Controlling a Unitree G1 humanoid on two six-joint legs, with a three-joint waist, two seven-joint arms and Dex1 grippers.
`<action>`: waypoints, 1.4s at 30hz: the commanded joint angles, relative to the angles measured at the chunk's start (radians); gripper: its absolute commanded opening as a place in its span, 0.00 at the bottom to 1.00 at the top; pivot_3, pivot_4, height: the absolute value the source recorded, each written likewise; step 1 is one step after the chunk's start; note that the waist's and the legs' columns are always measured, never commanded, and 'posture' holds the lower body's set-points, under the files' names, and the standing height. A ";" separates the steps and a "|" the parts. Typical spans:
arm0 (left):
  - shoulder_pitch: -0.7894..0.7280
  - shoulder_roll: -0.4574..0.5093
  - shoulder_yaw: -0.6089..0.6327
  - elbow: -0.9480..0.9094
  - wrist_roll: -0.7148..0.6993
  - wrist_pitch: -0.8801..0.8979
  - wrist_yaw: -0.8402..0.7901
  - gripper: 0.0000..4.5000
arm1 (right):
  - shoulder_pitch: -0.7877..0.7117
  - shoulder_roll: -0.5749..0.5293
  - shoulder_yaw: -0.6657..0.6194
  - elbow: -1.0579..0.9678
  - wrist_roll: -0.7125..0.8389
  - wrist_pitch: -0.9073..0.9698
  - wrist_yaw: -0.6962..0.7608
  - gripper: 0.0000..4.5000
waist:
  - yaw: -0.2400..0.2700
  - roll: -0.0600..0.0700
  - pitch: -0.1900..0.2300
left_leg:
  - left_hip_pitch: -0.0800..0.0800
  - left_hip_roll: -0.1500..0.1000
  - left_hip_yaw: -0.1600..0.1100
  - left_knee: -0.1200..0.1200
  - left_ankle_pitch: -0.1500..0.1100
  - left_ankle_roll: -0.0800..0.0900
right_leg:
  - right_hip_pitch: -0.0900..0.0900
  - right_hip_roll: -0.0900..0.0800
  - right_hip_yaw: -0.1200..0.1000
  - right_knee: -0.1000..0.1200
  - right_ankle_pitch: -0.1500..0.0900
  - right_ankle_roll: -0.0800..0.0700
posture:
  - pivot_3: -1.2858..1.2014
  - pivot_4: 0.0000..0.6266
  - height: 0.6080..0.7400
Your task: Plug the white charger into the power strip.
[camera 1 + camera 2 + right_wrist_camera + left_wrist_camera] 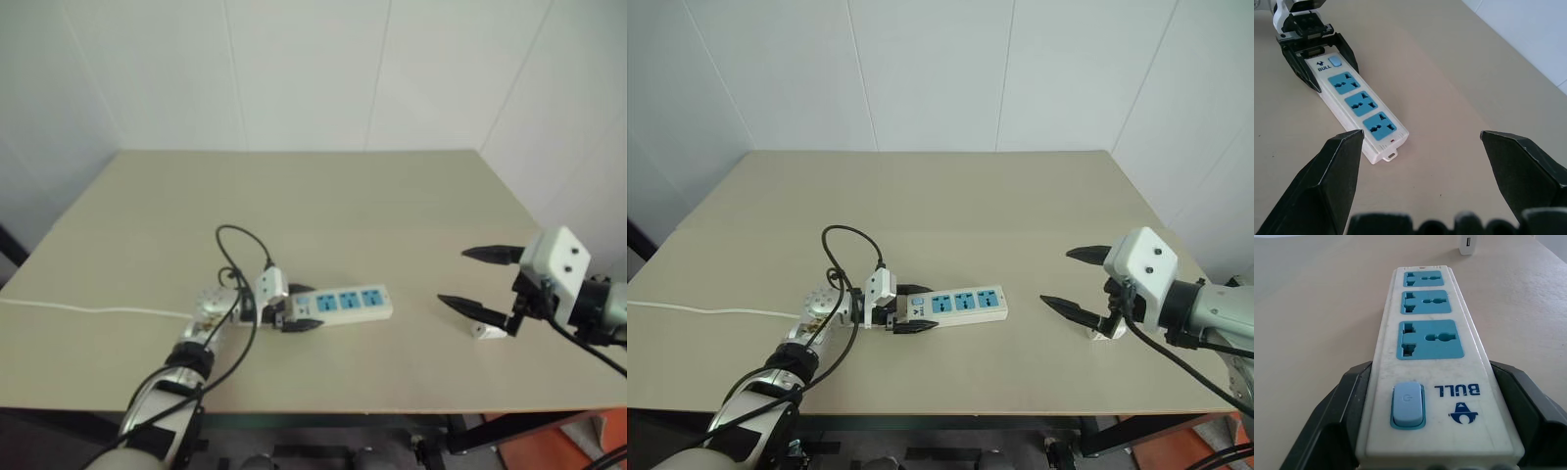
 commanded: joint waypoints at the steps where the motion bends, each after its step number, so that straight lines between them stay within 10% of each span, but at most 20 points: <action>1: 0.037 -0.006 -0.026 -0.075 -0.019 0.045 -0.065 0.73 | -0.018 -0.028 -0.029 0.011 0.006 -0.017 0.013 1.00 | 0.001 0.000 0.000 | 0.000 0.000 0.000 0.000 0.000 0.000 | 0.000 0.000 0.000 0.000 0.000 0.000 | 0.52 0.24 1.00; 12: 0.156 0.031 -0.084 -0.354 -0.037 0.186 -0.126 0.73 | -0.042 -0.208 0.019 0.171 -0.037 0.010 0.136 1.00 | 0.007 0.000 0.000 | -0.003 0.000 0.000 0.001 0.000 0.001 | -0.002 -0.001 0.000 -0.001 0.000 0.000 | 0.52 0.24 1.00; 22: 0.189 0.039 -0.128 -0.339 0.018 0.160 -0.060 0.73 | -0.158 -0.398 0.315 0.368 -0.273 -0.165 0.284 1.00 | 0.007 0.001 0.000 | -0.002 0.000 0.001 0.001 -0.001 0.001 | -0.001 -0.001 0.000 -0.001 -0.001 0.000 | 0.52 0.24 1.00; 42: 0.215 0.049 -0.144 -0.365 0.020 0.183 -0.016 0.73 | -0.565 -0.194 0.764 0.807 -0.733 -0.475 0.477 1.00 | 0.009 0.004 -0.002 | 0.000 0.000 0.001 0.001 -0.001 0.001 | 0.000 -0.002 0.000 -0.001 -0.001 0.001 | 0.52 0.24 1.00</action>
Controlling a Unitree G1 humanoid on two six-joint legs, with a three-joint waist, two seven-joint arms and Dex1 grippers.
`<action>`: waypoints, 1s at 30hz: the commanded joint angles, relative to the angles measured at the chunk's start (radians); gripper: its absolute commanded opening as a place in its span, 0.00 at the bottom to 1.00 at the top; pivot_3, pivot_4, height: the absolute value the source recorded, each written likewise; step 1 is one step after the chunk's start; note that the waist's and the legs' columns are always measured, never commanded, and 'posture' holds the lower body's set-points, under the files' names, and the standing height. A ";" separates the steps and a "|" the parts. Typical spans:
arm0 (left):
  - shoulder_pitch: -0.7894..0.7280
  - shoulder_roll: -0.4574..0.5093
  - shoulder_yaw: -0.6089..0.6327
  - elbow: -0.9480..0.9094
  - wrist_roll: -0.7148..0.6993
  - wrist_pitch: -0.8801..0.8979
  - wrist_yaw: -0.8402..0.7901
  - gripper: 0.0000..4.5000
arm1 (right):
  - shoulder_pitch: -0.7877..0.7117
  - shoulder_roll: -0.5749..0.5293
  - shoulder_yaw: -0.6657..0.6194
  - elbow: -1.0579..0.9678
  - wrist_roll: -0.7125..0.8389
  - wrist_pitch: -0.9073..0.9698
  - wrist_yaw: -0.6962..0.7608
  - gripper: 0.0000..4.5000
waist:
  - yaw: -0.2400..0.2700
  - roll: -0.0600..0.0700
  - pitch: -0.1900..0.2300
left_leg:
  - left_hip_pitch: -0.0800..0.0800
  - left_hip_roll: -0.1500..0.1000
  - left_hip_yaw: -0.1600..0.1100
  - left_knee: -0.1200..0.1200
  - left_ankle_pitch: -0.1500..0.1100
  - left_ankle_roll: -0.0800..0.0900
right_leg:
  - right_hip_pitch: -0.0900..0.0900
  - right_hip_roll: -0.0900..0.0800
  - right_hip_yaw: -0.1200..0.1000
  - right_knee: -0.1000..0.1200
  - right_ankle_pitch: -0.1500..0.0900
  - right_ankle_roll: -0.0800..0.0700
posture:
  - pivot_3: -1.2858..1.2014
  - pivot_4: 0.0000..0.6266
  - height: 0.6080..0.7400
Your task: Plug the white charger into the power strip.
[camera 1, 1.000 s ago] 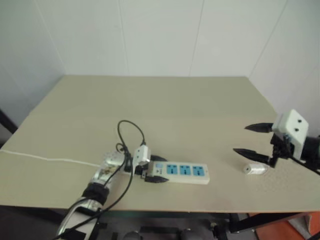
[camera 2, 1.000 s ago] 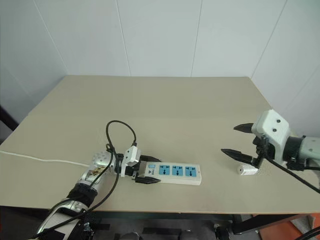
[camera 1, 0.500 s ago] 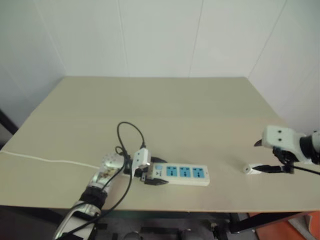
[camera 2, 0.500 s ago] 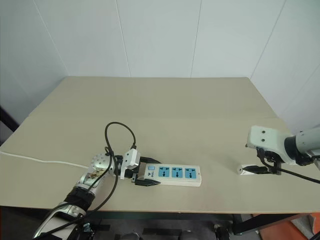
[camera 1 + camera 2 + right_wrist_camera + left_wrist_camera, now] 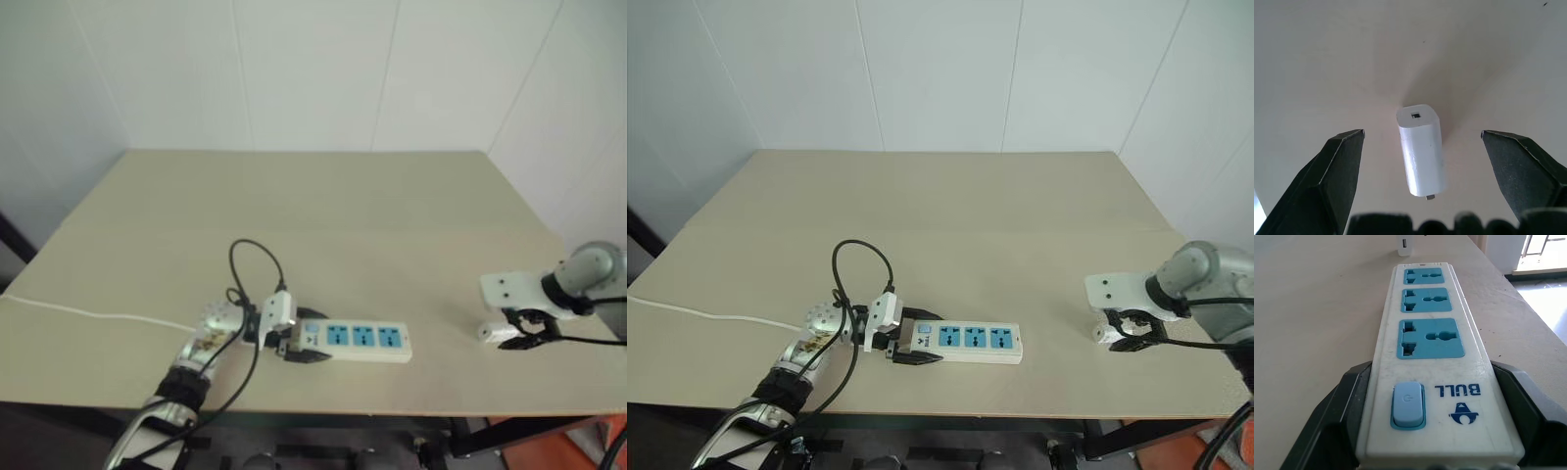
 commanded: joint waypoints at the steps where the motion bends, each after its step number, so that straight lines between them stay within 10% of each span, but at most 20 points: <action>1: 0.027 0.008 -0.042 0.013 0.051 0.019 0.026 0.73 | -0.044 0.024 0.010 0.067 -0.059 -0.041 -0.010 1.00 | 0.000 0.000 0.000 | 0.000 0.000 0.000 0.000 0.000 0.000 | 0.000 0.000 0.000 0.000 0.000 0.000 | 0.52 0.24 1.00; 18: 0.038 0.008 -0.053 -0.016 0.049 0.045 0.041 0.73 | -0.064 0.126 0.037 0.150 -0.139 -0.071 0.019 1.00 | -0.001 0.000 0.000 | 0.001 0.000 0.000 0.000 0.000 0.000 | 0.001 0.000 0.000 0.000 0.000 0.000 | 0.52 0.24 1.00; 28: 0.037 0.015 -0.058 -0.019 0.047 0.047 0.045 0.73 | -0.031 0.131 0.030 0.127 -0.159 -0.070 0.020 0.26 | -0.004 0.000 -0.001 | 0.008 0.000 0.000 0.000 0.000 0.000 | 0.009 0.000 0.000 -0.001 0.000 0.000 | 0.52 0.24 1.00; 30: 0.038 0.018 -0.060 -0.016 0.048 0.047 0.044 0.73 | -0.024 0.131 0.018 0.108 -0.157 -0.062 0.006 0.26 | -0.004 0.000 -0.001 | 0.009 0.000 -0.001 0.000 0.000 0.000 | 0.011 0.000 -0.001 -0.002 0.000 0.000 | 0.52 0.24 1.00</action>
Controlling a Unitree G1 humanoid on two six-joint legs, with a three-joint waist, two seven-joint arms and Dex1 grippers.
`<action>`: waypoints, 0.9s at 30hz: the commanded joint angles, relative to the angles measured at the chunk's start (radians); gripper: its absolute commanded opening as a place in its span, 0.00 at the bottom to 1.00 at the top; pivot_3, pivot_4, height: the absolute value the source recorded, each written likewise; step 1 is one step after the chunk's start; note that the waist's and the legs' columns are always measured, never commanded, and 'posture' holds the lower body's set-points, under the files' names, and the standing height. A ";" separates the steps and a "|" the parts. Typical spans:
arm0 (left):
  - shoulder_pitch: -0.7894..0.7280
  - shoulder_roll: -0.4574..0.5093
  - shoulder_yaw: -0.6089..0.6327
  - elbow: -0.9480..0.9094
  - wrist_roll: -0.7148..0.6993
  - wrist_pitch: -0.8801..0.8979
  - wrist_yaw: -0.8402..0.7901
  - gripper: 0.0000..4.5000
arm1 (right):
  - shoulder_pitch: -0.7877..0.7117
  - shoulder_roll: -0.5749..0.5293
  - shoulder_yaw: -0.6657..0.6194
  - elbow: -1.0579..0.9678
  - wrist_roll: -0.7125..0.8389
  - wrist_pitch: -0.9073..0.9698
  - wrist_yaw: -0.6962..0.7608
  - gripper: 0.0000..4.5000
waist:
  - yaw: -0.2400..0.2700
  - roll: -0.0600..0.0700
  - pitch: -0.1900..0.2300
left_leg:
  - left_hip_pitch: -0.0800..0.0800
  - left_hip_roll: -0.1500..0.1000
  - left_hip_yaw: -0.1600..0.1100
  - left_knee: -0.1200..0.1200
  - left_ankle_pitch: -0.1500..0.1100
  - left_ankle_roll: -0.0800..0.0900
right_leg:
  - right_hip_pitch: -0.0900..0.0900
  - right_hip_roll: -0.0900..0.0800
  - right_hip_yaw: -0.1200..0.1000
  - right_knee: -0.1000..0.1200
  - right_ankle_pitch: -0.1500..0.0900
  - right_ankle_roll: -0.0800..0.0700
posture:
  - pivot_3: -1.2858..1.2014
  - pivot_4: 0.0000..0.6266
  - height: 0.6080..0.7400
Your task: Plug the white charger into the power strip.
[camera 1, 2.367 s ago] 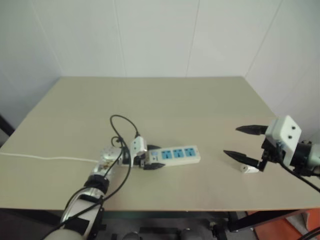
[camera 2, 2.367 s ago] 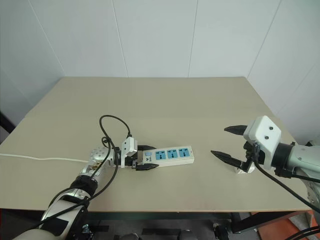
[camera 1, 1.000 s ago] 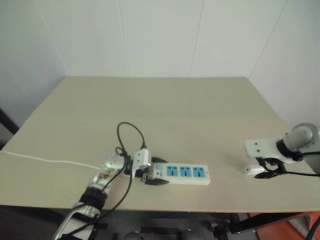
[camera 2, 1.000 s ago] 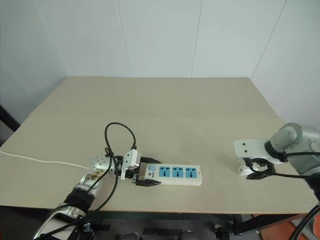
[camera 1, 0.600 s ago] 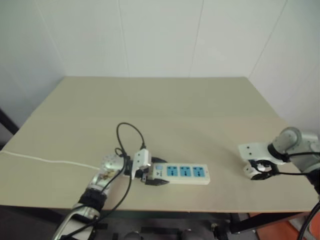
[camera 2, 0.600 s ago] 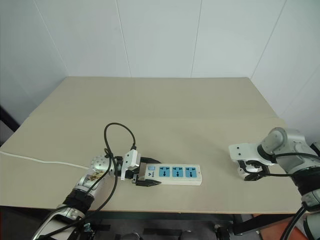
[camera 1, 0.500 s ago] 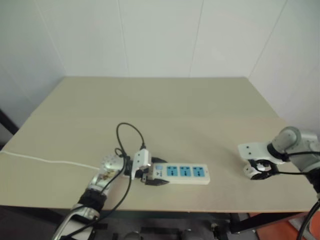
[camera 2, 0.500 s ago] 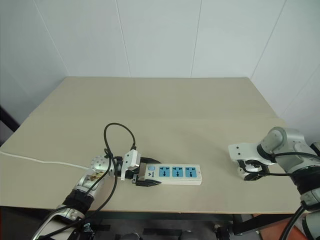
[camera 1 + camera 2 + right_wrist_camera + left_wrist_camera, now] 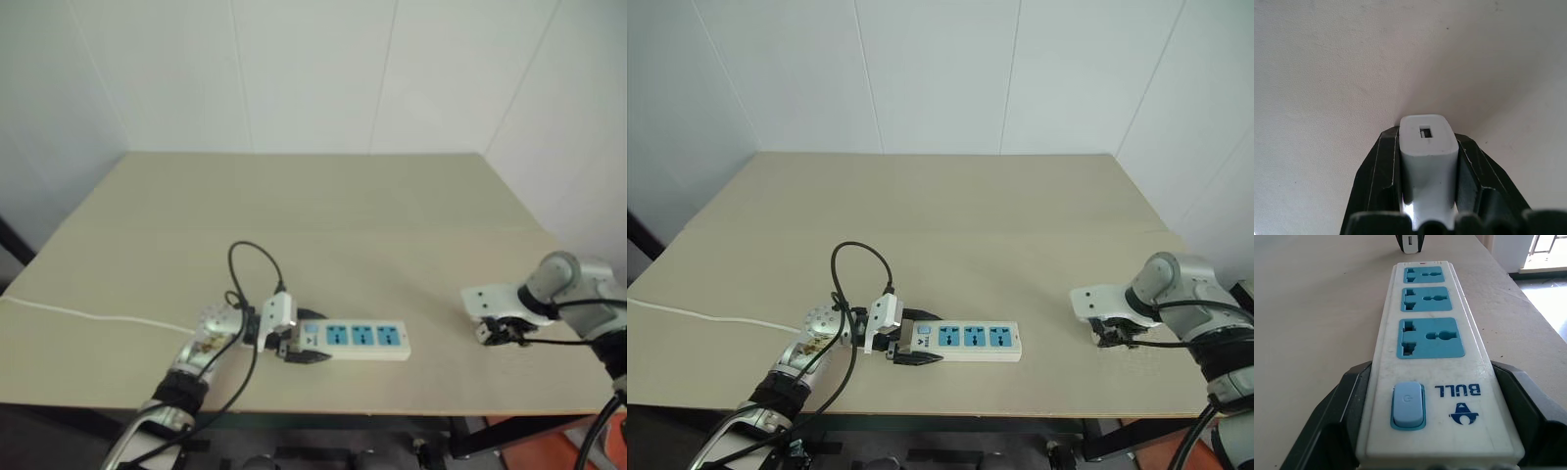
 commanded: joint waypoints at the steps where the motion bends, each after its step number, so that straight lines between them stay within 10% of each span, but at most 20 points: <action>1: 0.020 0.008 -0.045 0.017 0.047 0.015 0.003 0.73 | 0.019 0.004 -0.019 -0.040 -0.003 0.006 -0.030 0.26 | -0.001 0.000 0.000 | 0.000 0.000 0.000 0.000 0.000 0.000 | 0.000 0.000 0.000 0.000 0.000 0.000 | 0.52 0.24 1.00; 14: -0.028 0.005 -0.061 0.093 0.062 0.009 -0.007 0.73 | -0.090 0.285 -0.397 -0.536 0.567 0.672 -0.142 0.26 | 0.009 0.002 0.000 | -0.003 0.000 -0.005 -0.001 0.000 0.000 | -0.002 0.000 -0.003 0.000 0.000 -0.001 | 0.52 0.24 1.00; 27: -0.044 0.013 -0.059 0.101 0.062 -0.011 0.005 0.73 | 0.213 0.539 -0.309 -0.587 0.597 0.314 -0.364 0.26 | 0.001 0.001 -0.001 | -0.002 0.000 -0.005 -0.001 -0.001 0.000 | -0.001 0.000 -0.004 0.000 -0.001 0.000 | 0.52 0.24 1.00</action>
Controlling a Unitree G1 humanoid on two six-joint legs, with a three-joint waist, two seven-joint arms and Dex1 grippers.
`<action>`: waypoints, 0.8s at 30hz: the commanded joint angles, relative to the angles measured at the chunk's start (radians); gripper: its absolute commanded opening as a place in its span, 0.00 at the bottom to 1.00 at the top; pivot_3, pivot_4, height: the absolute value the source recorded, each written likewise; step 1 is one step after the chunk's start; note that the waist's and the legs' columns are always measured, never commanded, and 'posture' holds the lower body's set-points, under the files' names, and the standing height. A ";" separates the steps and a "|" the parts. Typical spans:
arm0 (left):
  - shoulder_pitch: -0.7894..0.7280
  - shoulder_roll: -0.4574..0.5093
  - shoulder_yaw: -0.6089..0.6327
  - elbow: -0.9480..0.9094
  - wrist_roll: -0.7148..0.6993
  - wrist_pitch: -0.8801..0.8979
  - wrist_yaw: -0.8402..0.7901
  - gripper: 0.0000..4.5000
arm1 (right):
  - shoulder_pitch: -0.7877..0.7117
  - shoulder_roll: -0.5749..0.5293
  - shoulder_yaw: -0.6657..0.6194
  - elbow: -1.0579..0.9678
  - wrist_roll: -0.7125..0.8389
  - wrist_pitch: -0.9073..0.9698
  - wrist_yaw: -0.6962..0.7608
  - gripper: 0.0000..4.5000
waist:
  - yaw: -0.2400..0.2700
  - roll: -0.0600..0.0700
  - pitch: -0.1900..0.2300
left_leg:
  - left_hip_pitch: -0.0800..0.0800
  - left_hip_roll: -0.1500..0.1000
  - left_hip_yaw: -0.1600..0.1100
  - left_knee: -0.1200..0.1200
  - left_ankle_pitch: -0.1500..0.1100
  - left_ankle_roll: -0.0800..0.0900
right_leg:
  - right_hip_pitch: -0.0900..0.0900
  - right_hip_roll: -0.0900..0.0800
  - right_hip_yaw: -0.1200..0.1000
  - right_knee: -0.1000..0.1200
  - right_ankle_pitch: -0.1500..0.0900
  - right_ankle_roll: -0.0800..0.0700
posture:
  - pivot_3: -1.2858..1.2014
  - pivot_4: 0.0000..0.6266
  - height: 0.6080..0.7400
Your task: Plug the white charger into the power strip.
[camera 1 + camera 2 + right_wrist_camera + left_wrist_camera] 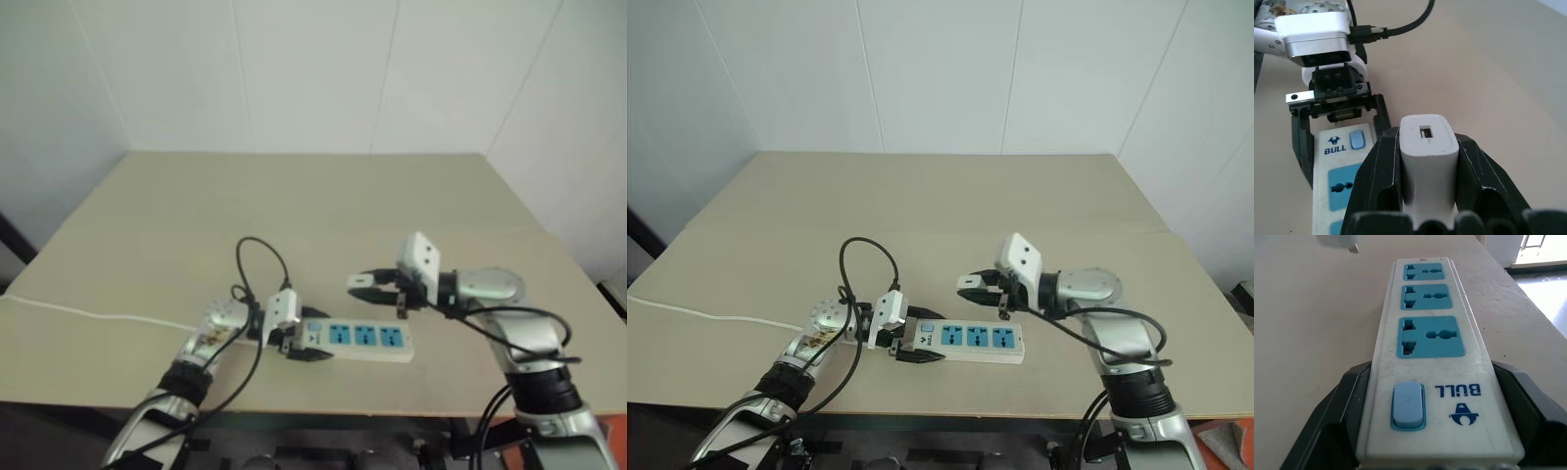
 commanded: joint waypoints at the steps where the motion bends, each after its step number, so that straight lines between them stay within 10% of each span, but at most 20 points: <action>1: 0.018 0.015 -0.026 0.027 0.064 0.003 0.032 0.73 | 0.033 0.016 0.013 -0.025 0.035 -0.109 0.012 0.26 | 0.000 0.000 0.000 | 0.000 0.000 0.000 0.000 0.000 0.000 | 0.000 0.000 0.000 0.000 0.000 0.000 | 0.52 0.24 1.00; 24: 0.069 0.038 -0.030 -0.059 0.047 0.038 0.043 0.73 | 0.011 0.154 0.058 0.159 0.110 -0.209 0.003 0.26 | -0.006 0.000 0.000 | 0.000 0.000 0.000 -0.001 0.000 0.000 | -0.001 0.000 0.000 0.000 -0.001 -0.001 | 0.52 0.24 1.00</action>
